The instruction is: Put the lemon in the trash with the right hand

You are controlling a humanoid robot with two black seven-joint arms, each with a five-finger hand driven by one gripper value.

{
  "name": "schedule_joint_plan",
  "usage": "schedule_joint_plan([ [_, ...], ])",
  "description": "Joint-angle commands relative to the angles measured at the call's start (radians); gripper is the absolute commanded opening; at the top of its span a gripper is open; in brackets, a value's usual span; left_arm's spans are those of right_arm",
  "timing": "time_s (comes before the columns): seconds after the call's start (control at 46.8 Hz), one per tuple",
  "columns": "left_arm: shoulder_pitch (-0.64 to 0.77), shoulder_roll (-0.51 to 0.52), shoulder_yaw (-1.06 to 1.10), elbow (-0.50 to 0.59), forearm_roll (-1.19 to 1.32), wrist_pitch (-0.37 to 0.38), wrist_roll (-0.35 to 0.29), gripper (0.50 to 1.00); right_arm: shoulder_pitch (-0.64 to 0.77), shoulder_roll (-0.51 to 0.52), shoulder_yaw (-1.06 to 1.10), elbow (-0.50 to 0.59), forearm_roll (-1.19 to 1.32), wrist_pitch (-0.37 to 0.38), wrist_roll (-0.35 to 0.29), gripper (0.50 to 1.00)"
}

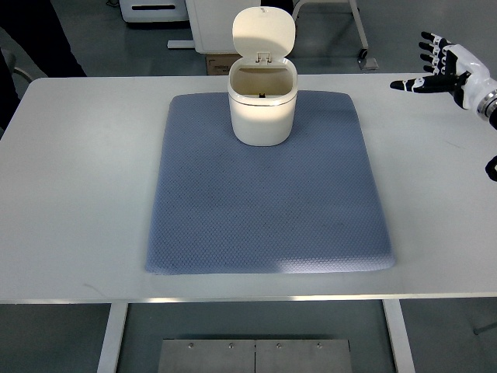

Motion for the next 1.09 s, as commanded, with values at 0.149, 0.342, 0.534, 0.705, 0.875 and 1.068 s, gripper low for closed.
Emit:
schedule_joint_plan([
  [0.149, 0.0, 0.0, 0.0, 0.0, 0.0, 0.0, 0.0, 1.0, -0.029, 0.129, 0.056, -0.247, 0.028, 0.006, -0.003, 1.0],
  [0.342, 0.0, 0.0, 0.0, 0.0, 0.0, 0.0, 0.0, 1.0, -0.063, 0.17, 0.12, -0.265, 0.18, 0.011, -0.033, 1.0],
  [0.534, 0.0, 0.0, 0.0, 0.001, 0.0, 0.0, 0.0, 1.0, -0.078, 0.238, 0.194, -0.274, 0.26, 0.011, -0.054, 1.0],
  [0.705, 0.0, 0.0, 0.0, 0.001, 0.0, 0.0, 0.0, 1.0, -0.11, 0.277, 0.306, -0.32, 0.305, 0.011, -0.077, 1.0],
  [0.875, 0.0, 0.0, 0.0, 0.0, 0.0, 0.0, 0.0, 1.0, -0.13, 0.291, 0.341, -0.327, 0.305, 0.007, -0.079, 1.0],
  [1.068, 0.0, 0.0, 0.0, 0.0, 0.0, 0.0, 0.0, 1.0, -0.138, 0.291, 0.338, -0.327, 0.305, 0.007, -0.079, 1.0],
])
